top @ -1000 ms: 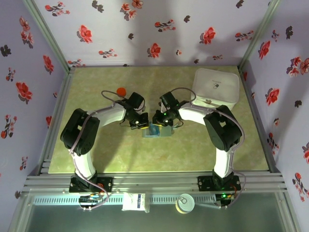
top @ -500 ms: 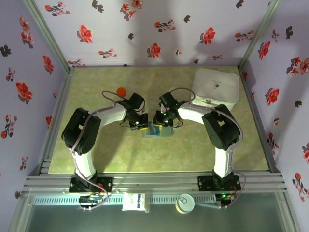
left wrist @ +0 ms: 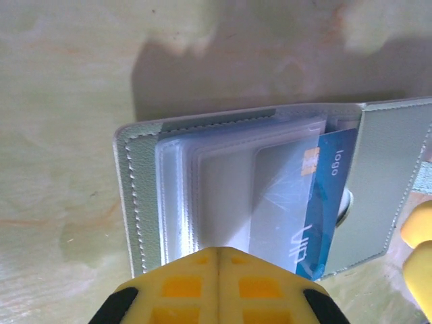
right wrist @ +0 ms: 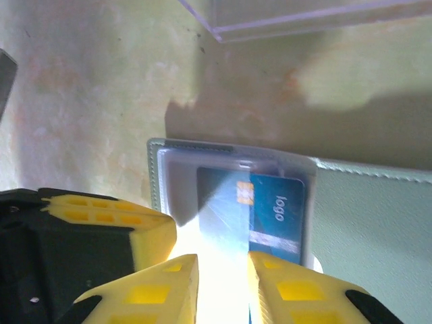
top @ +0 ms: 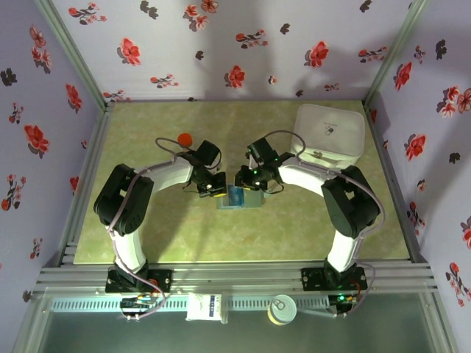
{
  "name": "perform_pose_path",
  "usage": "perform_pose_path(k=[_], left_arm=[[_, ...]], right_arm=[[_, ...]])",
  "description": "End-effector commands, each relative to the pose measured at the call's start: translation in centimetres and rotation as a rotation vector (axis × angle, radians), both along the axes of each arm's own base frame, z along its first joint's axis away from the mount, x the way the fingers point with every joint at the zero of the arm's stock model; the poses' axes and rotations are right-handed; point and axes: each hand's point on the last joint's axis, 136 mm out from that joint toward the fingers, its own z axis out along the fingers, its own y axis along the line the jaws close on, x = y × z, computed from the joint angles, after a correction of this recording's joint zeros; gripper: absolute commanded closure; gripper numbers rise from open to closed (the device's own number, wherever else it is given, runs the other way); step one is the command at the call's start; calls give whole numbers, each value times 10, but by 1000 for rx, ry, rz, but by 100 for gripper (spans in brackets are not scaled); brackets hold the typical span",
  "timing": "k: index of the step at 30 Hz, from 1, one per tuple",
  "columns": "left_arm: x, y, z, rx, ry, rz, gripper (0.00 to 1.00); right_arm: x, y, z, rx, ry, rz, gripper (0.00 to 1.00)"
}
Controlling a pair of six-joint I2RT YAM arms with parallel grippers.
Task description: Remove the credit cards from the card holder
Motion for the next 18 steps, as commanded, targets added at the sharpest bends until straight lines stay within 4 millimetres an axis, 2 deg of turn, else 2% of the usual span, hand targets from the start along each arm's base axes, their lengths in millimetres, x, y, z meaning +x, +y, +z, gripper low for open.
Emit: perform_pose_path(k=[1, 10, 18], left_arm=[[3, -12, 22, -54, -25, -15, 100], [-2, -19, 11, -58, -2, -22, 100], [-7, -10, -5, -3, 20, -14, 100]], right_arm=[[-2, -5, 3, 44, -11, -25, 72], [-5, -11, -10, 56, 7, -38, 69], [-9, -12, -25, 62, 40, -24, 72]])
